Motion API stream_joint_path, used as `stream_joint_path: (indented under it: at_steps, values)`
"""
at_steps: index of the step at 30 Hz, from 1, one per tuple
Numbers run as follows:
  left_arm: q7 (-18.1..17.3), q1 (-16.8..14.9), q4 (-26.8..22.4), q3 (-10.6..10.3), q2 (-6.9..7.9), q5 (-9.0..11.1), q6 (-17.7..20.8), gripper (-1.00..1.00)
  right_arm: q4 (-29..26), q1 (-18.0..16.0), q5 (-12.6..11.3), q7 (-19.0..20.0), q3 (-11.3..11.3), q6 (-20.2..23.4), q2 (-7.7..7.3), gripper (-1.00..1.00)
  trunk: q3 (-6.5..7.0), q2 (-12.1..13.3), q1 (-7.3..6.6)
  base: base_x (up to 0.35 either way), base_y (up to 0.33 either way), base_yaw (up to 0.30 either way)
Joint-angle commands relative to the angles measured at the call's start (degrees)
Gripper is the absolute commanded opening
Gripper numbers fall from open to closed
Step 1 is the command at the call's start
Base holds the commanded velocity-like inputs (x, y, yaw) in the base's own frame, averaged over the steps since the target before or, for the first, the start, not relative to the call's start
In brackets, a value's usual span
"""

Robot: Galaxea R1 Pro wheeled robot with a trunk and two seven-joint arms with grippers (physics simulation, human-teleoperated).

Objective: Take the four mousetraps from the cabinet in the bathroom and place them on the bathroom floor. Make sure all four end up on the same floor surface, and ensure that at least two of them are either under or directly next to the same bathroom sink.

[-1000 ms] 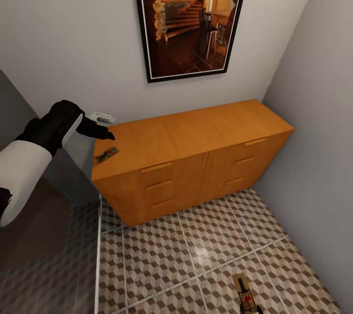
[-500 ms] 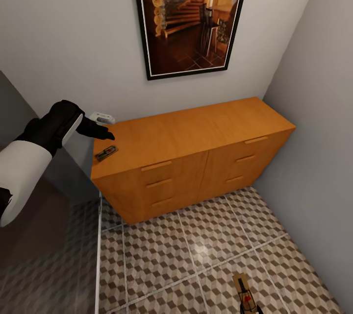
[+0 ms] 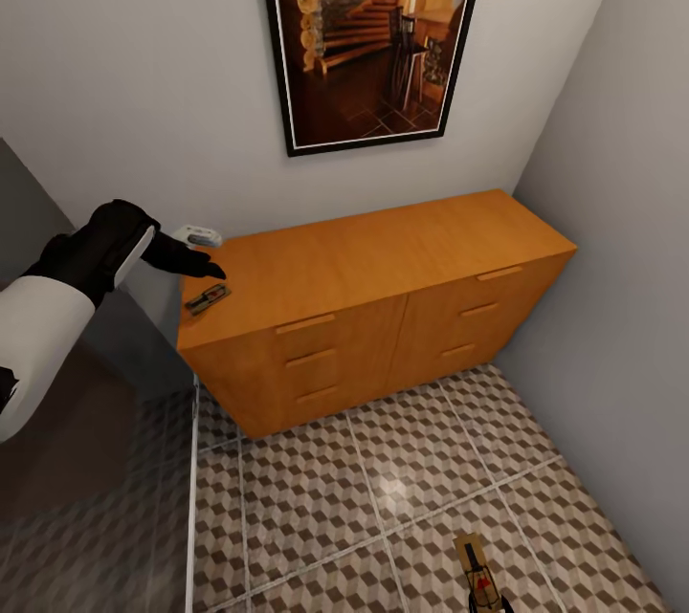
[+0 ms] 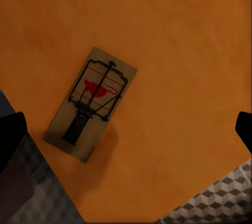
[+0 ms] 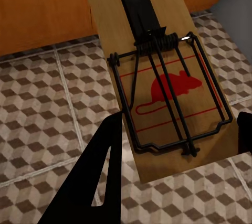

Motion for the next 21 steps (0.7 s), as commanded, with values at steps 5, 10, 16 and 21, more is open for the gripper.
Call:
stream_joint_path:
  at_steps: [5, 10, 16, 21]
  values:
    - [-1.2, -0.1, 0.2, -0.4, 1.3, 0.4, 0.2, 1.0, 0.1, 0.0, 0.3, -0.6, 0.3, -0.1, 0.01, -1.0, -0.09, -0.1, 0.03, 0.0, 0.0, 0.0]
    - [-1.3, -0.1, 0.3, -0.4, 1.75, 0.4, 0.2, 1.0, 0.1, 0.0, 0.3, -0.6, 0.3, -0.1, 0.01, -1.0, -0.09, -0.1, 0.03, 0.0, 0.0, 0.0]
    - [-1.4, -0.1, 0.2, -0.4, 1.82, 0.4, 0.2, 1.0, 0.1, 0.0, 0.3, -0.6, 0.3, -0.1, 0.01, -1.0, -0.09, -0.1, 0.03, 0.0, 0.0, 0.0]
    - [-1.4, -0.1, 0.2, -0.4, 1.82, 0.4, 0.2, 1.0, 0.1, 0.0, 0.3, -0.6, 0.3, -0.1, 0.01, -1.0, -0.09, -0.1, 0.03, 0.0, 0.0, 0.0]
